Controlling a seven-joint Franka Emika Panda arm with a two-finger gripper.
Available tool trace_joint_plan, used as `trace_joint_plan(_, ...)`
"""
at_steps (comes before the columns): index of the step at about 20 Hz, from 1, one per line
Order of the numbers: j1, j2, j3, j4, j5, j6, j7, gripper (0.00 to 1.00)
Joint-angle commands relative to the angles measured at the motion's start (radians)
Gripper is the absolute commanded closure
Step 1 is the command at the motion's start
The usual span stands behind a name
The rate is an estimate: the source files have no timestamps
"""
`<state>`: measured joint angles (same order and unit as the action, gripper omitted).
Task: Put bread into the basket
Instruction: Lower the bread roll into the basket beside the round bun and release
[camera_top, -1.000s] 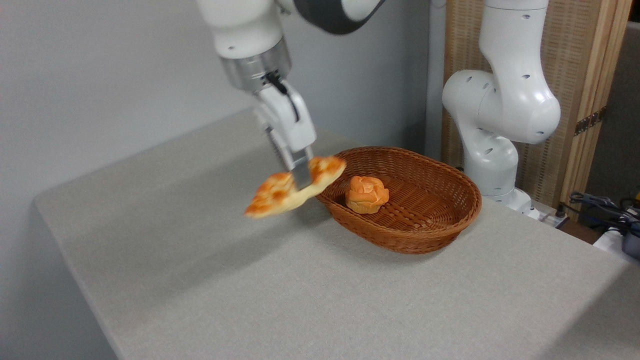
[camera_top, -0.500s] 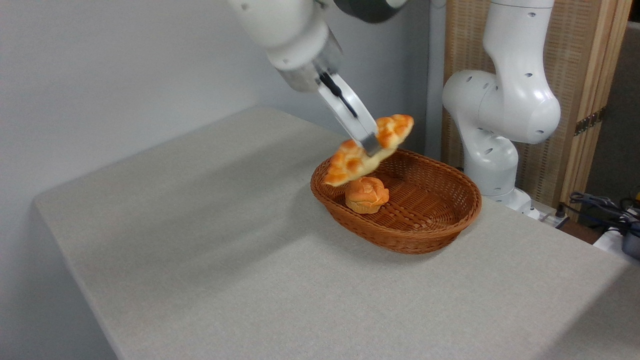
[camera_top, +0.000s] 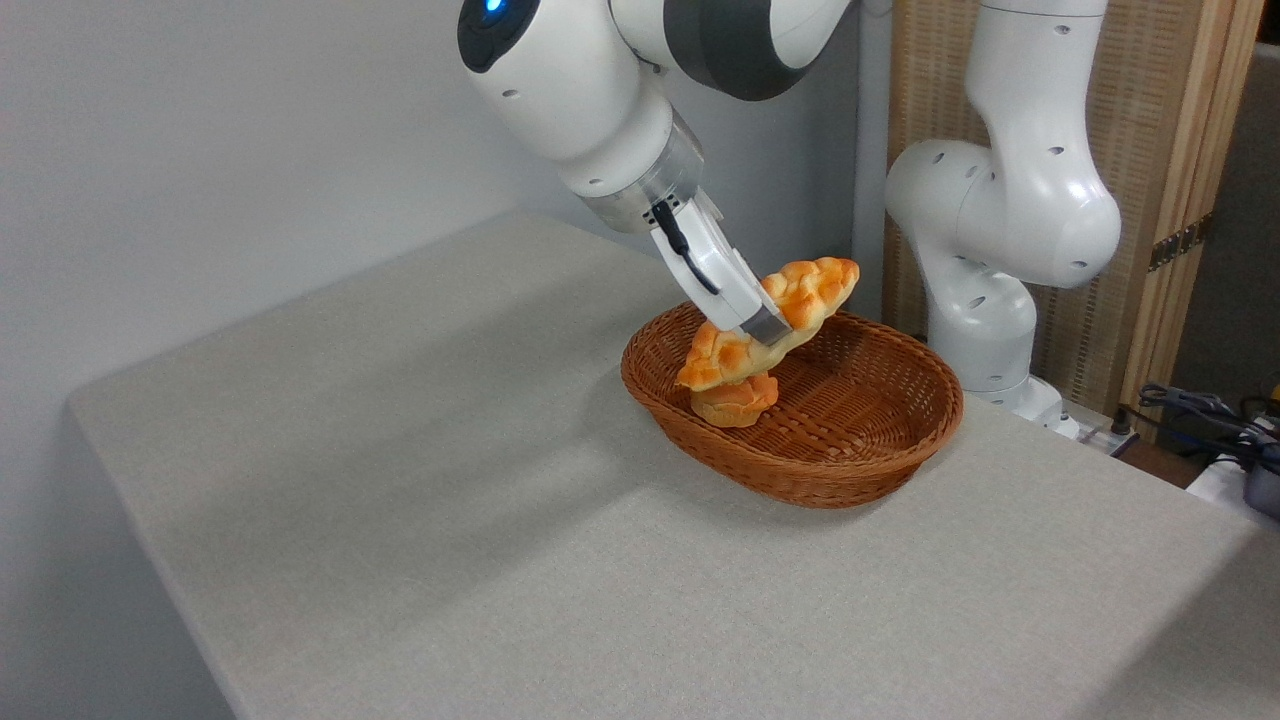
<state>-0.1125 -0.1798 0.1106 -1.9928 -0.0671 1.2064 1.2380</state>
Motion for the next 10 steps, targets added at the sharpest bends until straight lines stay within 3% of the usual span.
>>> trace_joint_plan(1,-0.018,0.008,0.003,-0.001,0.012,0.028,0.044,0.00)
trace_joint_plan(10,-0.027,0.013,0.003,-0.001,0.012,0.042,0.046,0.00)
